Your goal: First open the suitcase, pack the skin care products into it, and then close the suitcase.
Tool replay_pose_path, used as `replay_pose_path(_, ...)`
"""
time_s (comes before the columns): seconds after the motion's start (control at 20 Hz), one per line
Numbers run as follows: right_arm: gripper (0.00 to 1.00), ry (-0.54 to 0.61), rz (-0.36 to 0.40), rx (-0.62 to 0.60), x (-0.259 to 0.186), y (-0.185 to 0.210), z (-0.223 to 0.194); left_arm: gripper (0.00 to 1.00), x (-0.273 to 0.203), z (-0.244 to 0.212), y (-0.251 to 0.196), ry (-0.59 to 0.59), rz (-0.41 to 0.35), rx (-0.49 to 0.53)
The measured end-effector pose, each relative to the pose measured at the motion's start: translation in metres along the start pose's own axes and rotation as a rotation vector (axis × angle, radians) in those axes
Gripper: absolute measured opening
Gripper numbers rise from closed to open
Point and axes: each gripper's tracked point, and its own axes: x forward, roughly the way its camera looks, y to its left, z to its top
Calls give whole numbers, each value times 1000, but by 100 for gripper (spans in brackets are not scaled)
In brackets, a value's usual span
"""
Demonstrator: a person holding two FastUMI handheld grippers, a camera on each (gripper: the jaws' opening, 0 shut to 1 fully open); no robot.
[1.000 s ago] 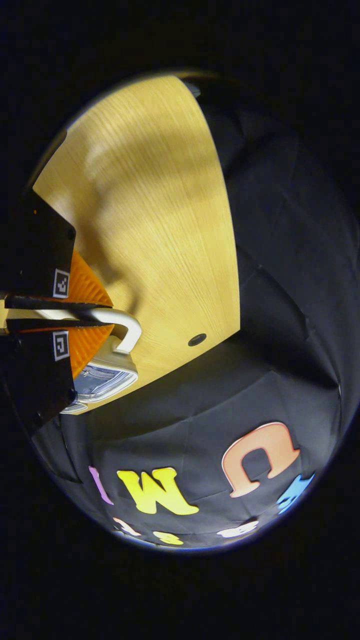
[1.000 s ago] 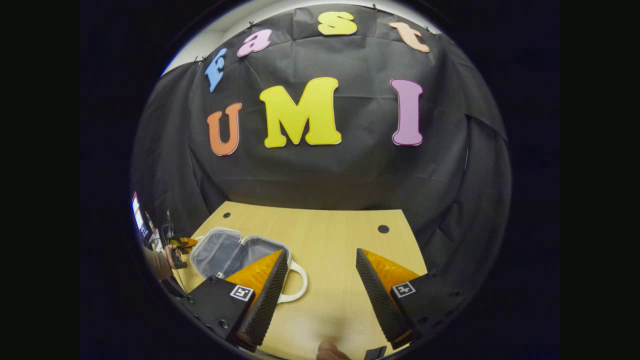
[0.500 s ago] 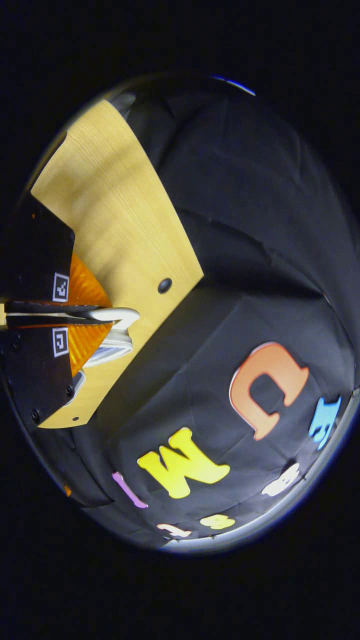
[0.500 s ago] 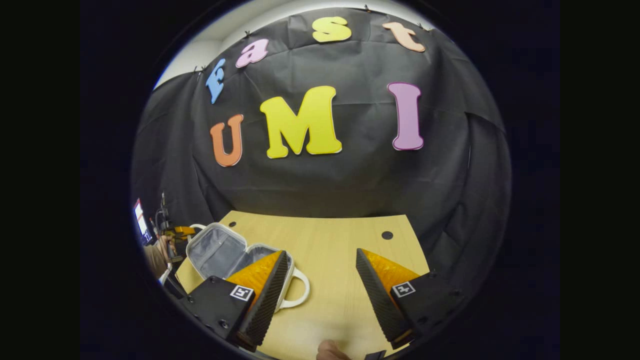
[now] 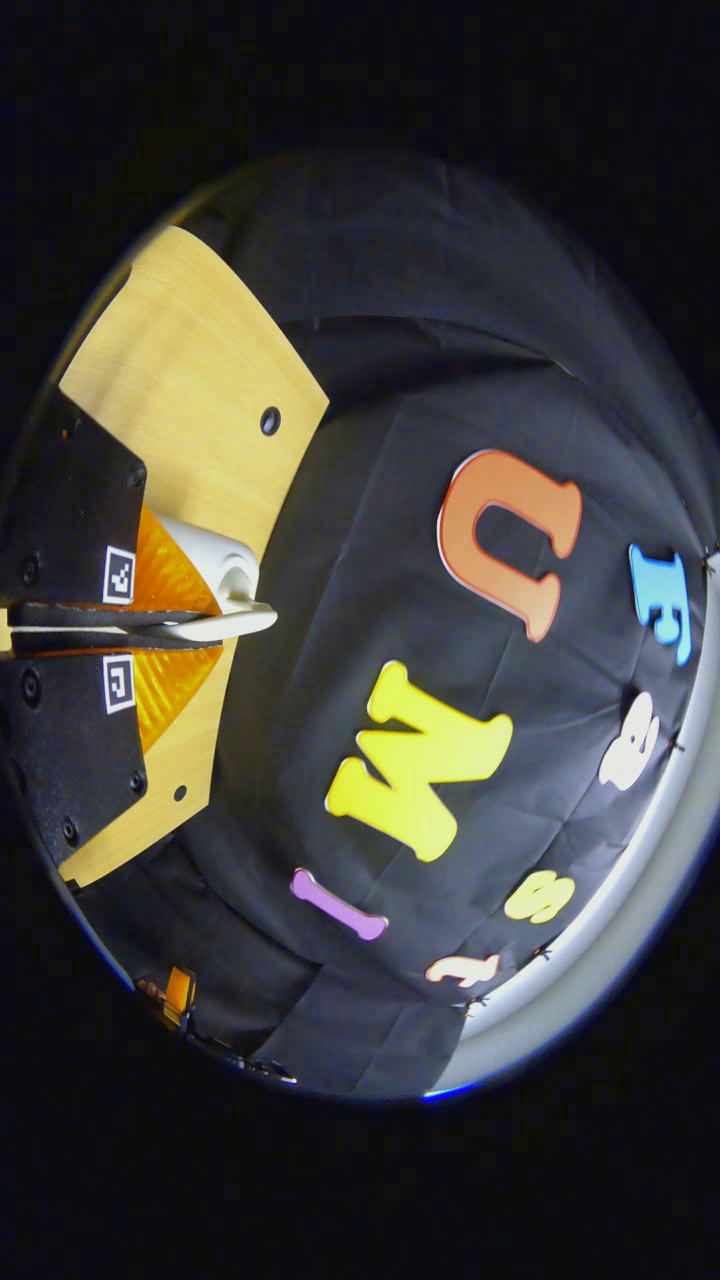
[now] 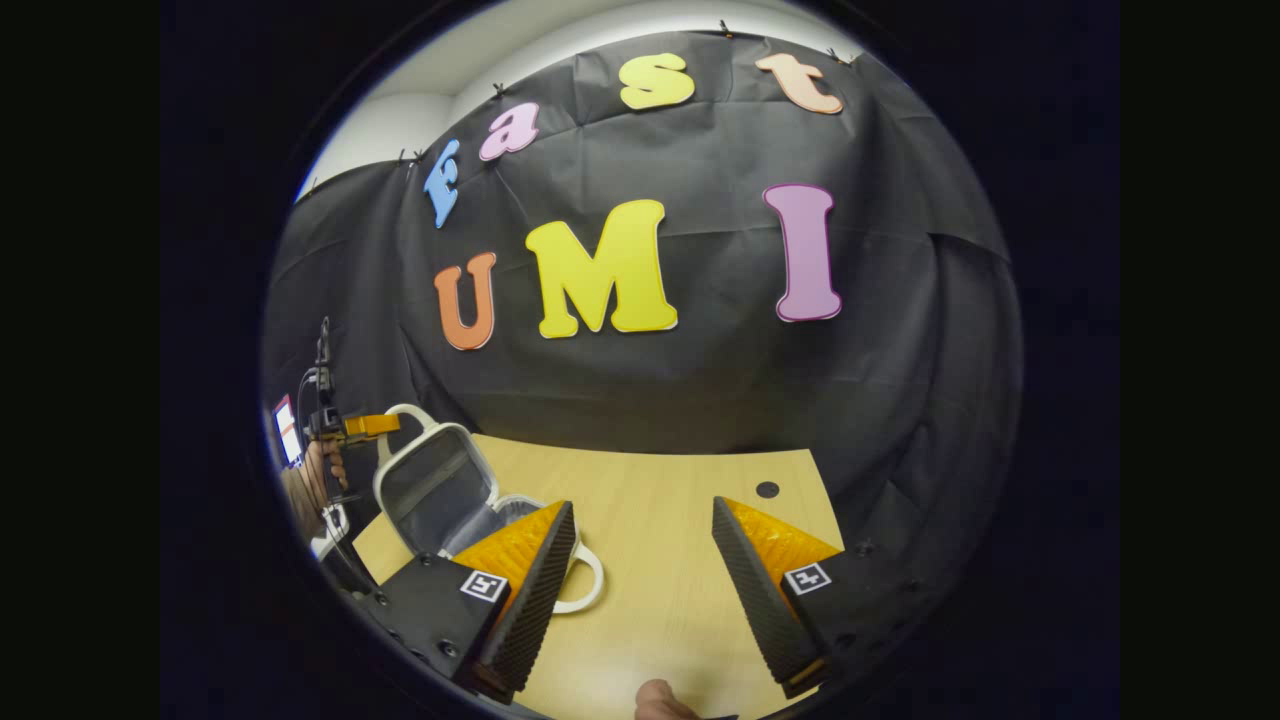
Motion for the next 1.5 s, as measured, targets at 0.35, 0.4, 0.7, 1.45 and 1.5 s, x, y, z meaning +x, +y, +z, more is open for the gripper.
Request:
replay_pose_path(0.35,81,-16,-8,-40,-19,-28,-7,5,38,-80,-125,103,-91,47)
replay_pose_path(0.4,82,-14,-14,-44,-20,-33,-8,5,42,-95,-136,122,-105,63)
replay_pose_path(0.7,82,15,-41,-41,-25,-47,-22,5,67,-166,-164,243,-120,141)
replay_pose_path(1.45,81,71,-95,-37,-34,-74,-52,22,95,-294,-175,534,2,278)
replay_pose_path(1.5,82,70,-96,-36,-33,-74,-50,35,93,-289,-178,517,16,274)
